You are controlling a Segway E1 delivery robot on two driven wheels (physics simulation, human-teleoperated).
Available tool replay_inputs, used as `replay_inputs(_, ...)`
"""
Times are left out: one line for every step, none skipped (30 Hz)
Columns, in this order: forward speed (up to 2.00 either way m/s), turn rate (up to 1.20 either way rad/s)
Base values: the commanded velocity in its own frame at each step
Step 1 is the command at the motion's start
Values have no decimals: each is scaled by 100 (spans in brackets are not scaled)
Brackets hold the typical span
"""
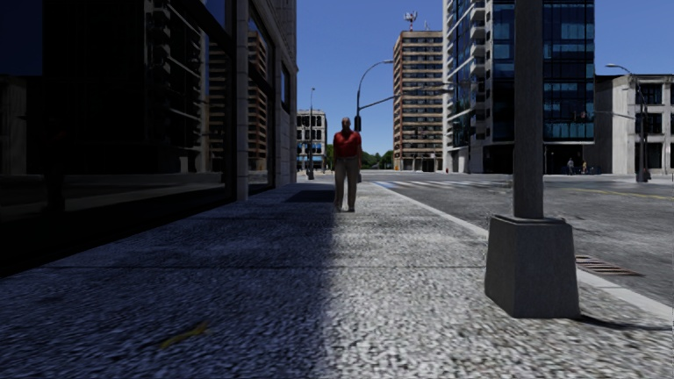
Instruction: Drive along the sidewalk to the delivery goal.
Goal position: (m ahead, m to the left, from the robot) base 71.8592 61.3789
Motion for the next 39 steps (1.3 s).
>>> replay_inputs(200,46)
replay_inputs(200,46)
replay_inputs(200,47)
replay_inputs(200,49)
replay_inputs(200,49)
replay_inputs(200,51)
replay_inputs(200,52)
replay_inputs(200,52)
replay_inputs(200,53)
replay_inputs(200,53)
replay_inputs(200,53)
replay_inputs(200,54)
replay_inputs(200,54)
replay_inputs(200,54)
replay_inputs(200,54)
replay_inputs(200,54)
replay_inputs(200,54)
replay_inputs(200,54)
replay_inputs(200,54)
replay_inputs(200,54)
replay_inputs(200,54)
replay_inputs(200,54)
replay_inputs(200,44)
replay_inputs(200,44)
replay_inputs(200,22)
replay_inputs(200,0)
replay_inputs(200,0)
replay_inputs(200,0)
replay_inputs(200,0)
replay_inputs(200,0)
replay_inputs(200,0)
replay_inputs(200,0)
replay_inputs(200,0)
replay_inputs(200,0)
replay_inputs(200,0)
replay_inputs(200,0)
replay_inputs(200,0)
replay_inputs(200,0)
replay_inputs(200,0)
